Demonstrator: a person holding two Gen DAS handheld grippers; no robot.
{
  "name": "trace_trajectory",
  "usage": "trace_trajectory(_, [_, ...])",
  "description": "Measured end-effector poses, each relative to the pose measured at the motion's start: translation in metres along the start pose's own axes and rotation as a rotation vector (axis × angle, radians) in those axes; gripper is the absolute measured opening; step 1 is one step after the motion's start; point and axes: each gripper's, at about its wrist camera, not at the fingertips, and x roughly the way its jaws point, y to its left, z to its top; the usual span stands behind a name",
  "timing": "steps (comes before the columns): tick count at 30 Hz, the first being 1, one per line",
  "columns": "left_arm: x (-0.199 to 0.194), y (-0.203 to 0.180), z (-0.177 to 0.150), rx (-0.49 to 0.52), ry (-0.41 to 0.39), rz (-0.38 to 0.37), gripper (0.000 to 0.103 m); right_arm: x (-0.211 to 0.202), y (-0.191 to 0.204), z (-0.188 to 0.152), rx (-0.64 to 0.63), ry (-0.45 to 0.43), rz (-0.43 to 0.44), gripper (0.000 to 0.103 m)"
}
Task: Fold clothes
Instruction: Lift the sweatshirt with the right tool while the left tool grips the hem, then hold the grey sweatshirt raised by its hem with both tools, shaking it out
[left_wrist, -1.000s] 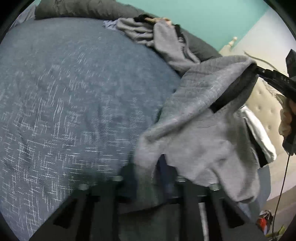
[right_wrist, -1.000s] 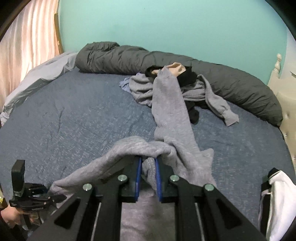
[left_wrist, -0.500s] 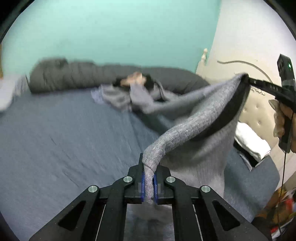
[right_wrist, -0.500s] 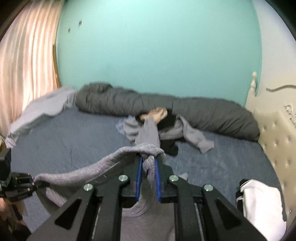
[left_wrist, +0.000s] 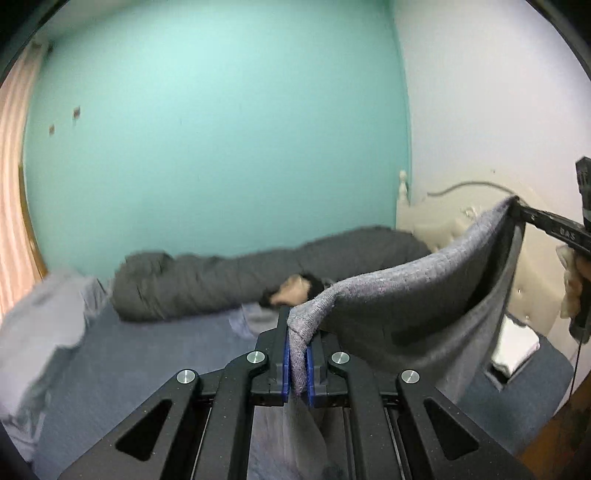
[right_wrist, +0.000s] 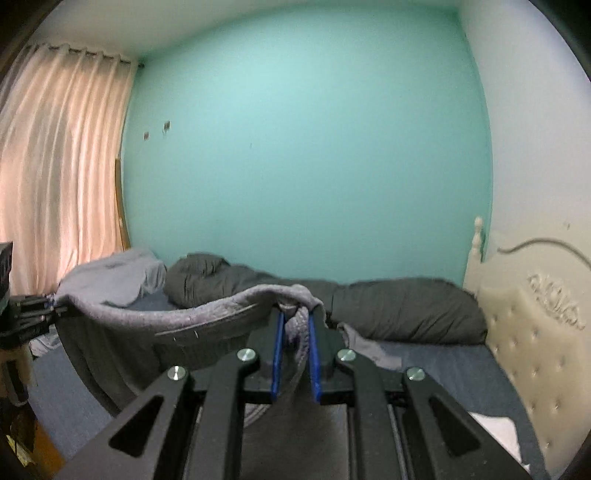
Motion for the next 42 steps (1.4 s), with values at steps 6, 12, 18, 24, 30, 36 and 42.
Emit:
trace_trajectory(6, [-0.068, -0.007, 0.052, 0.048, -0.089, 0.029, 0.006, -0.054, 0.005, 0.042, -0.012, -0.074, 0.003, 0.011])
trace_trajectory(12, [-0.109, -0.005, 0.061, 0.055, -0.120, 0.028, 0.006, -0.096, 0.011, 0.059, -0.010, -0.111, 0.024, 0.011])
trace_trajectory(18, [-0.113, -0.005, 0.039, 0.049, -0.085, 0.002, 0.006, -0.112, 0.020, 0.050, -0.040, -0.075, 0.035, 0.011])
trace_trajectory(24, [-0.077, -0.009, -0.009, 0.037, 0.008, -0.013, 0.006, -0.093, 0.020, 0.005, -0.032, 0.004, 0.032, 0.011])
trace_trajectory(30, [-0.033, -0.010, -0.048, 0.000, 0.106, -0.050, 0.006, -0.060, 0.020, -0.049, -0.018, 0.111, 0.033, 0.011])
trace_trajectory(36, [0.001, -0.009, -0.071, -0.010, 0.169, -0.056, 0.006, -0.023, 0.005, -0.082, 0.023, 0.196, 0.028, 0.012])
trace_trajectory(42, [0.057, -0.001, -0.097, -0.023, 0.235, -0.059, 0.006, 0.027, -0.008, -0.107, 0.053, 0.263, 0.042, 0.012])
